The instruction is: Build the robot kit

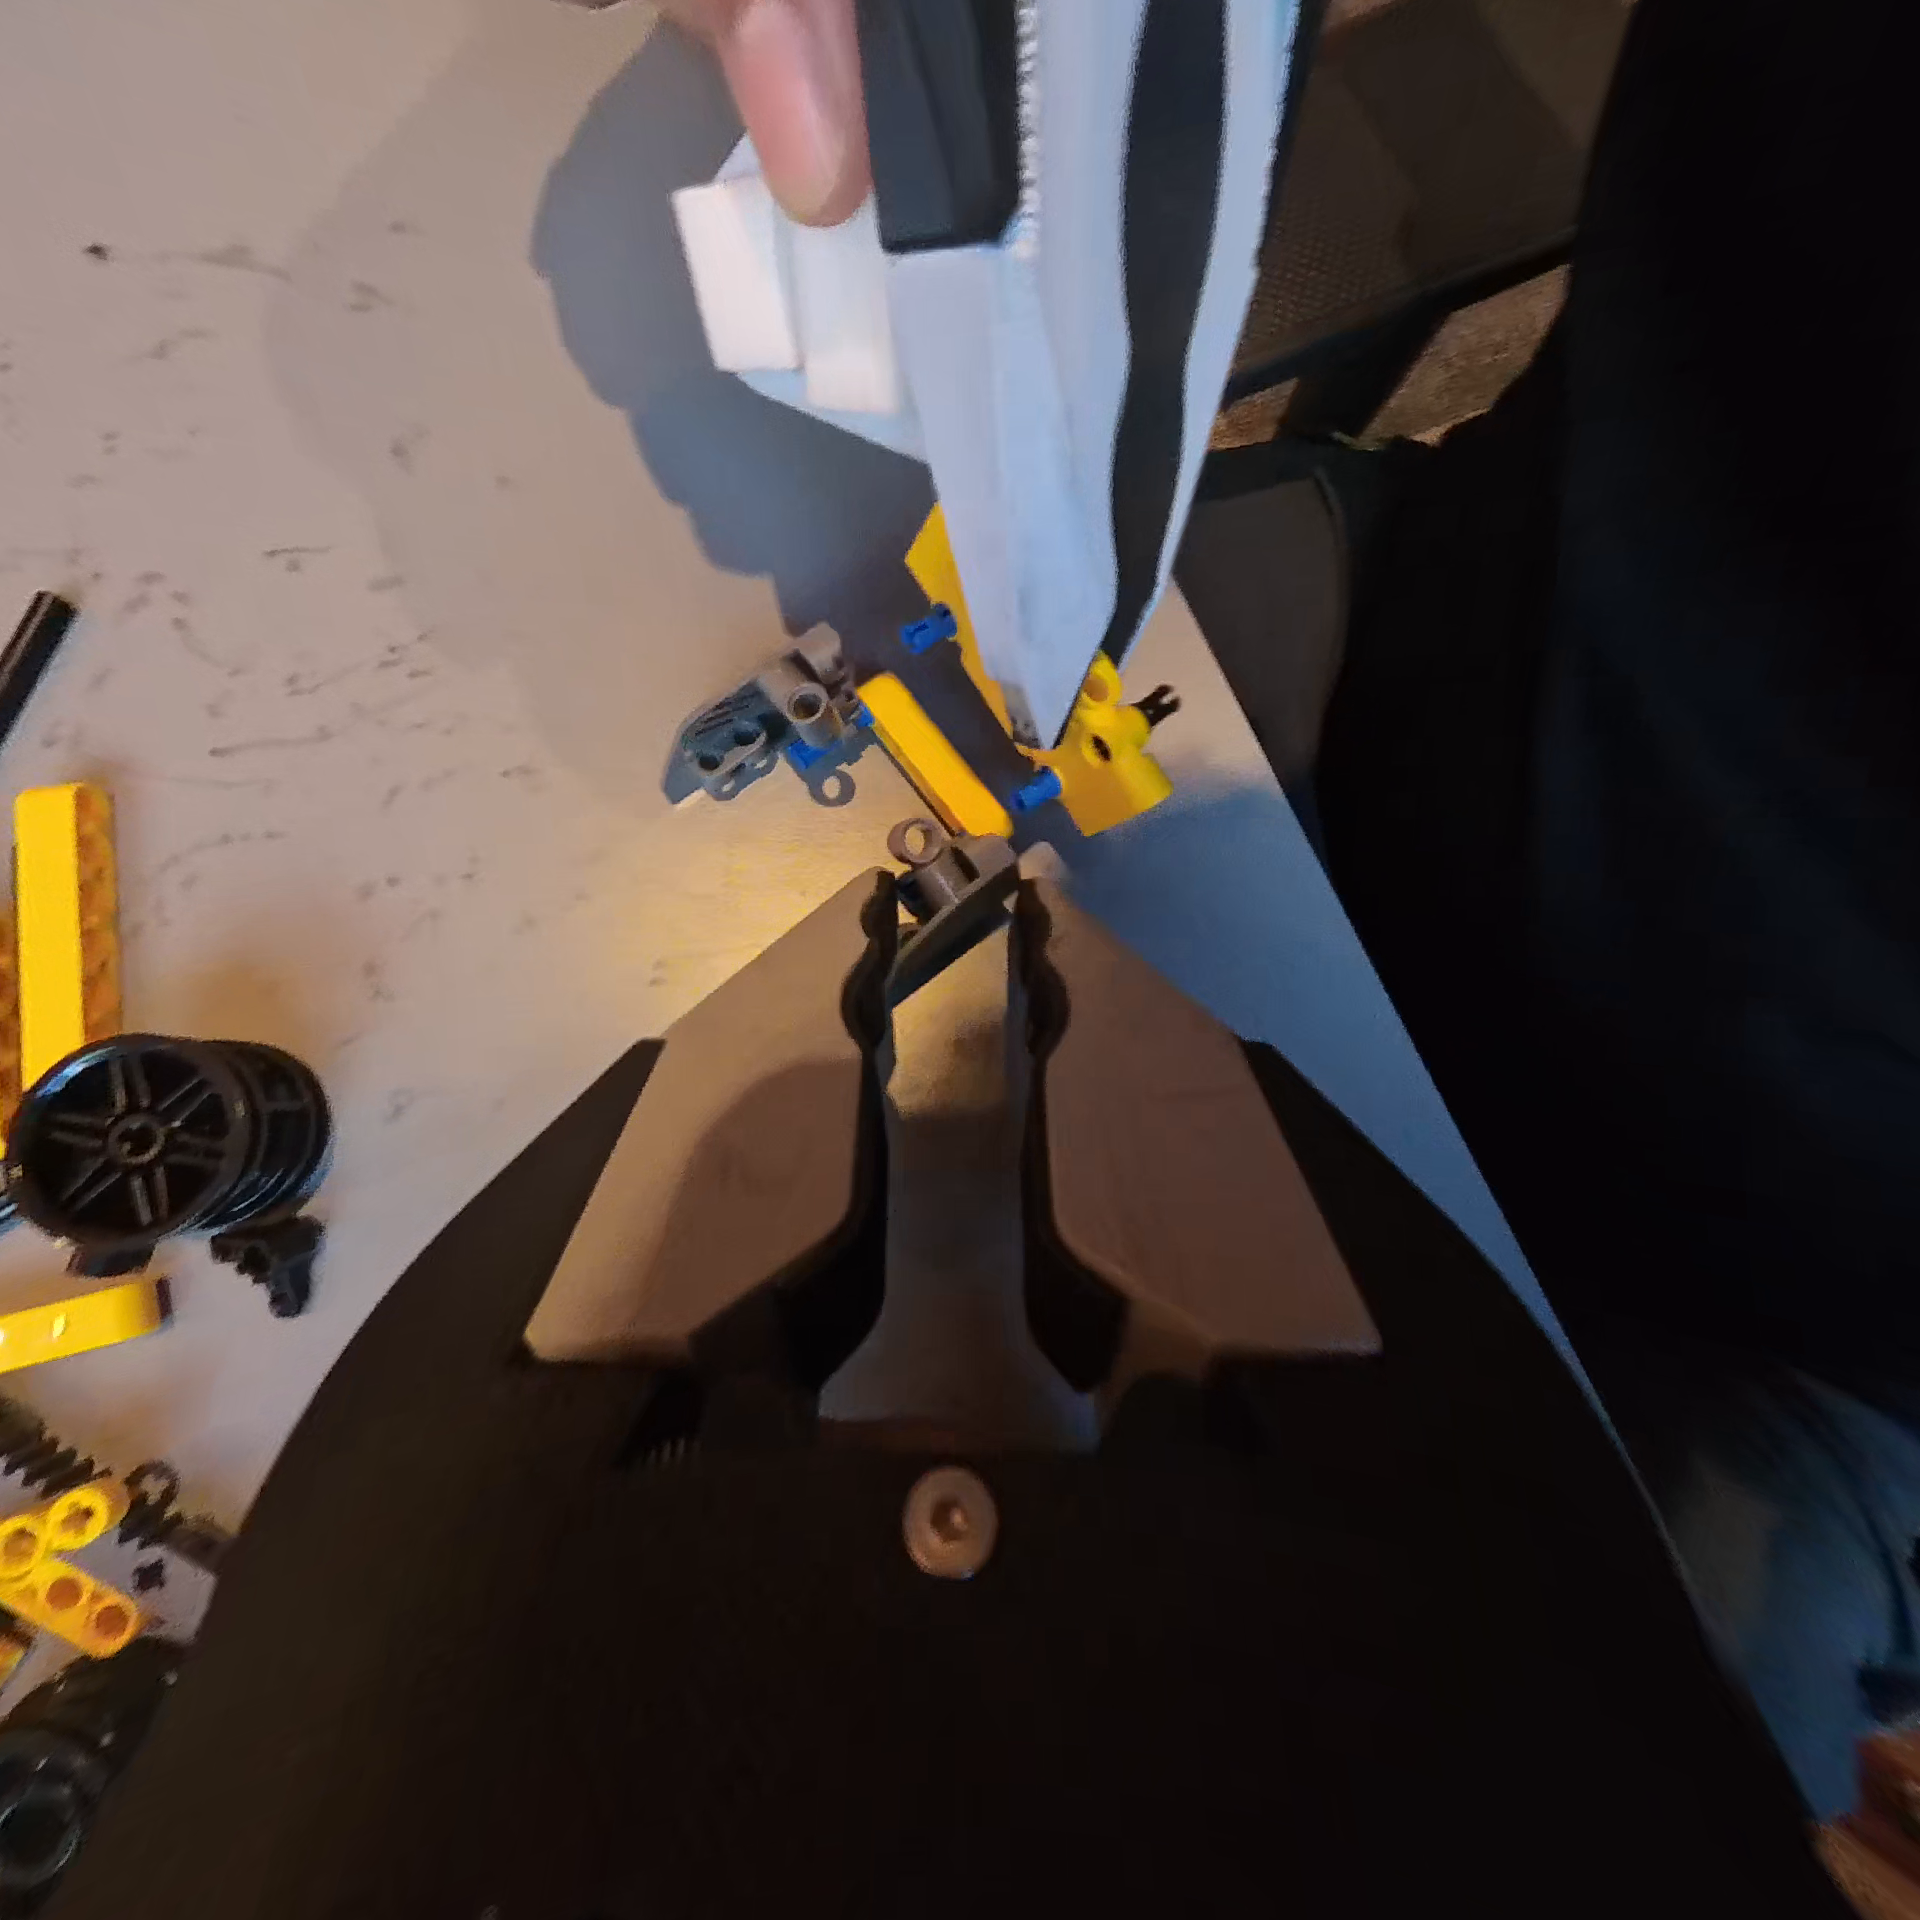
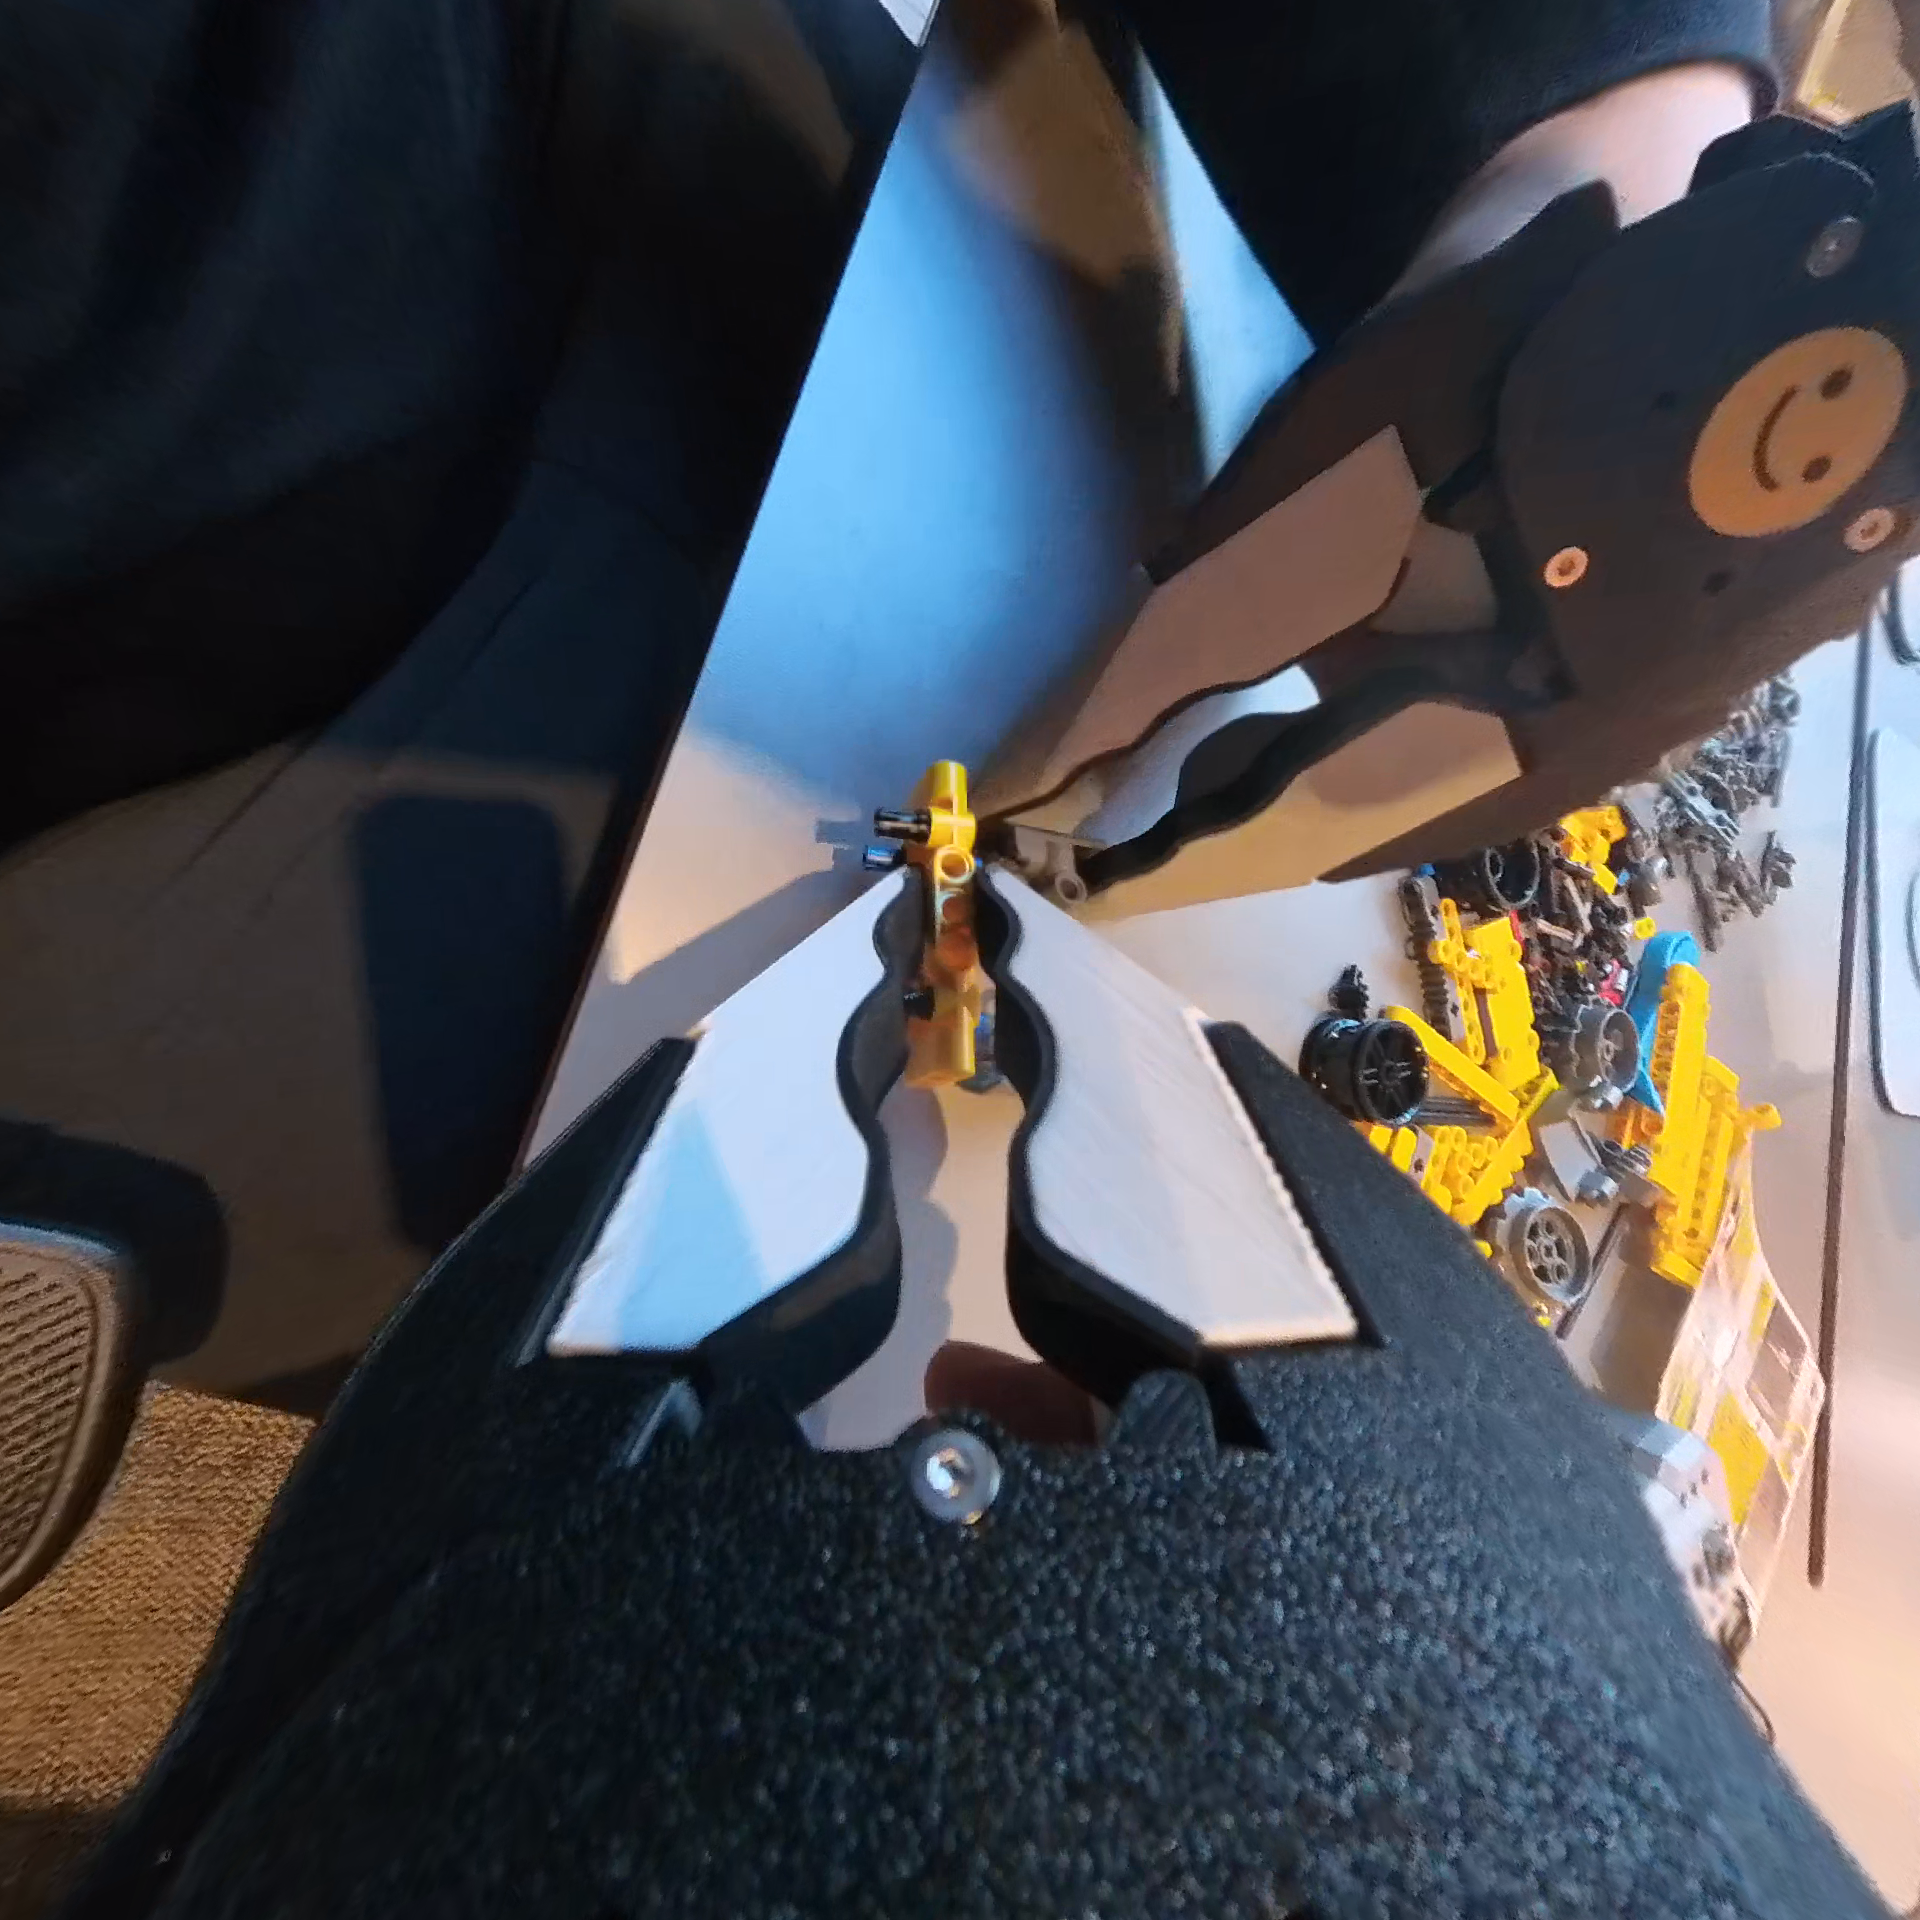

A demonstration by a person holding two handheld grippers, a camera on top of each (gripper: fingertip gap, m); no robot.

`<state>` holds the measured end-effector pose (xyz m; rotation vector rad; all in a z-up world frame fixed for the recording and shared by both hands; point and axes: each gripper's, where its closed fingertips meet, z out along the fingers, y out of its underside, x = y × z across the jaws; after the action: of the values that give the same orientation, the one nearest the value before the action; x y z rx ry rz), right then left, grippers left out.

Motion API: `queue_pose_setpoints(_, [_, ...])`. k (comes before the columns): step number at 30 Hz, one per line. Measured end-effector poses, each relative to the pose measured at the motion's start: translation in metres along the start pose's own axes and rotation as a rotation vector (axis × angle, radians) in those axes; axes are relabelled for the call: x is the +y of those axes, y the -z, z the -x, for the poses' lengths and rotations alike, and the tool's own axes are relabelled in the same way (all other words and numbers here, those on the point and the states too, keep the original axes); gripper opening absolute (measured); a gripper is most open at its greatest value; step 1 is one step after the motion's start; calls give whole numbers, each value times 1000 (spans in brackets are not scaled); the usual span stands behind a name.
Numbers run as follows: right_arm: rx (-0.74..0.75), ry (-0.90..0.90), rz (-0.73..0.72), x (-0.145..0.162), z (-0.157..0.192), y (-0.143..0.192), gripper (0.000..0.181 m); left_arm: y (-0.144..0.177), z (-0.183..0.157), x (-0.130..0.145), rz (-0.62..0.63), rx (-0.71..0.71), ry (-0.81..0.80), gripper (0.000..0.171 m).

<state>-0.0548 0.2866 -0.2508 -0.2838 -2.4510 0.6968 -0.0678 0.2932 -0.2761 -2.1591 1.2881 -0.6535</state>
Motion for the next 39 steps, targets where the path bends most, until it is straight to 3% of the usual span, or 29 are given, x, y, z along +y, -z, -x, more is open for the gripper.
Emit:
queue_pose_setpoints(5, [-30,-36,-46,-5,-1,0,9,1,-8,0,-38,66,14,33])
queue_pose_setpoints(14, [-38,-56,-71,-2,0,-2,9,6,-5,1,-22,18,47,43])
queue_pose_setpoints(23, [-44,-115,-106,2,-2,-3,9,6,-1,2,7,-186,163,25])
queue_pose_setpoints(30, [-38,-96,-115,2,-2,-3,9,5,3,4,6,-240,167,11])
queue_pose_setpoints(32, [-38,-89,-109,3,-2,-3,9,6,5,4,5,-232,156,11])
queue_pose_setpoints(35, [-42,-83,-107,3,-1,1,9,13,13,8,19,-268,192,41])
queue_pose_setpoints(39, [-16,-120,-114,9,-4,11,9,29,1,-10,-94,-274,240,28])
